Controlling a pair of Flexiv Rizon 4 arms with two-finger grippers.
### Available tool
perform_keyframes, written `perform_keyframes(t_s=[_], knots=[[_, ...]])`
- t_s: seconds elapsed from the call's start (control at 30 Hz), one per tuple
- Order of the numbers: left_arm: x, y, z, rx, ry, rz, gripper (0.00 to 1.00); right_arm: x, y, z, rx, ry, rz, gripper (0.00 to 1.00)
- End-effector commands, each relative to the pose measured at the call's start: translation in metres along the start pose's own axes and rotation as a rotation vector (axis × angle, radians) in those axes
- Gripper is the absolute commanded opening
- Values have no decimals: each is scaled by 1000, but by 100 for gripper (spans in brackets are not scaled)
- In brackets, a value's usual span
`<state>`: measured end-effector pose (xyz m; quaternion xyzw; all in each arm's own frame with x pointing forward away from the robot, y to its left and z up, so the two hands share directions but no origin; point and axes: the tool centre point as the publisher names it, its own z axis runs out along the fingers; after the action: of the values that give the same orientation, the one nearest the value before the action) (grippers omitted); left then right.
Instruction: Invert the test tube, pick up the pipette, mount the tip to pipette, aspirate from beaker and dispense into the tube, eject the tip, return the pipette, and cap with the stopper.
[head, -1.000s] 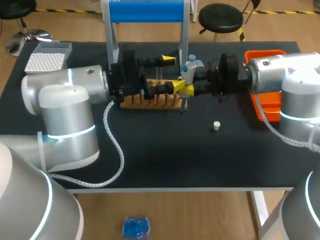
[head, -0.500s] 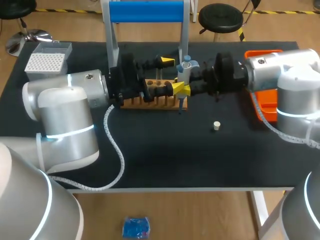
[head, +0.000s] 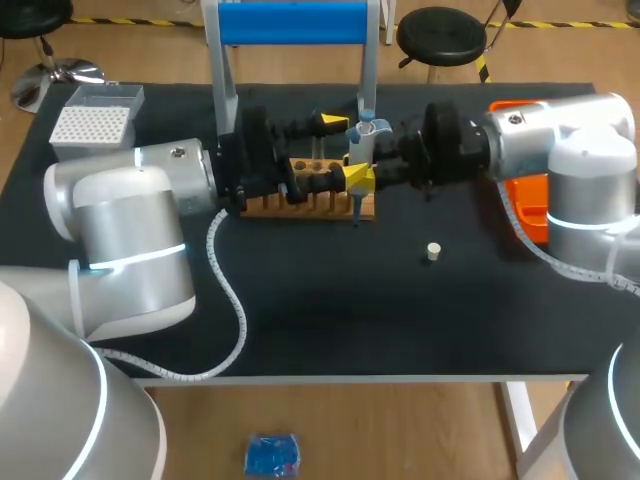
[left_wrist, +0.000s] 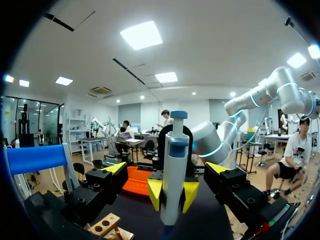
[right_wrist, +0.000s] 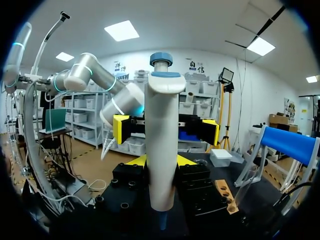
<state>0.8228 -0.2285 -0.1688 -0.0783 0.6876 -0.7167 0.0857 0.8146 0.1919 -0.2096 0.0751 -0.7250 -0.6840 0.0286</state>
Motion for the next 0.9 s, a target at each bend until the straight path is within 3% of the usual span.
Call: perform_keyframes(t_s=[0.03, 0.5, 0.57, 0.63, 0.67, 0.7, 0.83, 0.9], knots=[[1, 0, 1, 0, -3, 1, 100, -2, 1, 3, 12, 5, 2, 0], [1, 0, 1, 0, -3, 1, 100, -5, 1, 5, 27, 12, 5, 0], [1, 0, 1, 0, -3, 1, 84, -5, 1, 6, 28, 13, 6, 0], [1, 0, 1, 0, -3, 1, 79, -5, 0, 6, 29, 16, 8, 0], [1, 0, 1, 0, -3, 1, 69, -4, 0, 6, 30, 17, 8, 0], [1, 0, 1, 0, -3, 1, 65, -4, 0, 7, 30, 18, 9, 0], [1, 0, 1, 0, -3, 1, 73, -4, 0, 8, 32, 22, 10, 0], [1, 0, 1, 0, -3, 1, 69, -4, 0, 8, 33, 22, 11, 0]])
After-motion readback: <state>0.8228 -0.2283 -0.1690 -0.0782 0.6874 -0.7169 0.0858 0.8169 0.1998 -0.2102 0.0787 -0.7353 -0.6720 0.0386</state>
